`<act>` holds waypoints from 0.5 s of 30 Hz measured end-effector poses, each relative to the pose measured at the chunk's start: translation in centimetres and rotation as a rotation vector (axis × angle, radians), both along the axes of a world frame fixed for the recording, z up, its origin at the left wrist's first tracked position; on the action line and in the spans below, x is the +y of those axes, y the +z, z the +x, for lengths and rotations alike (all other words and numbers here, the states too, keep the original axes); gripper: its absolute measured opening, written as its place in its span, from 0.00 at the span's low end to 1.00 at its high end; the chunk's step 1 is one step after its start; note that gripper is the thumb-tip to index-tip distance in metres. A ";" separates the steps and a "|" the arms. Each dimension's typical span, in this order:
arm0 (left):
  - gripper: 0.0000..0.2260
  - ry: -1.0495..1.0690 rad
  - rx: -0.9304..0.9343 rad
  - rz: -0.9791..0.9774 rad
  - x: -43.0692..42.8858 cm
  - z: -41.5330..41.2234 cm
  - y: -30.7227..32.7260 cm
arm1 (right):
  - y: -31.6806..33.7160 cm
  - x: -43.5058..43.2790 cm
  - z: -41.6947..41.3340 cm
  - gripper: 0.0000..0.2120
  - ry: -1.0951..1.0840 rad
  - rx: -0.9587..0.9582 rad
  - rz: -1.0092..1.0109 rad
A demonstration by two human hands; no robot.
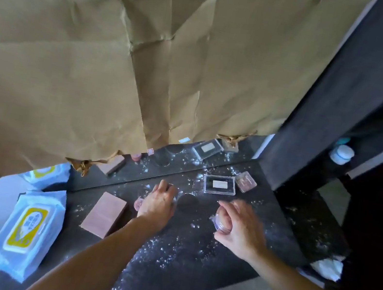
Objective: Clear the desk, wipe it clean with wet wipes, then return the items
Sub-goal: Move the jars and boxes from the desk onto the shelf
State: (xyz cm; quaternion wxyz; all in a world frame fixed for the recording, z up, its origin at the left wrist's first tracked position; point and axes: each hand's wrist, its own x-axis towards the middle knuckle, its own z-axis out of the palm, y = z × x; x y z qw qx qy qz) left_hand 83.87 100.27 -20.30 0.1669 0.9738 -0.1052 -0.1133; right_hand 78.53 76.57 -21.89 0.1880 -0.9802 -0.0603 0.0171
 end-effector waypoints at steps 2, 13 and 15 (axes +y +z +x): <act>0.14 -0.072 -0.032 -0.009 -2.3 -0.3 1.0 | 0.9 -2.1 -1.2 0.32 -0.057 -0.016 0.001; 0.16 -0.299 -0.146 -0.105 -20.8 -2.0 3.8 | 4.6 -19.4 -6.8 0.33 -0.203 -0.017 -0.074; 0.13 -0.298 -0.141 -0.111 -24.3 -2.6 3.5 | 4.8 -22.7 -7.1 0.34 -0.197 -0.017 -0.073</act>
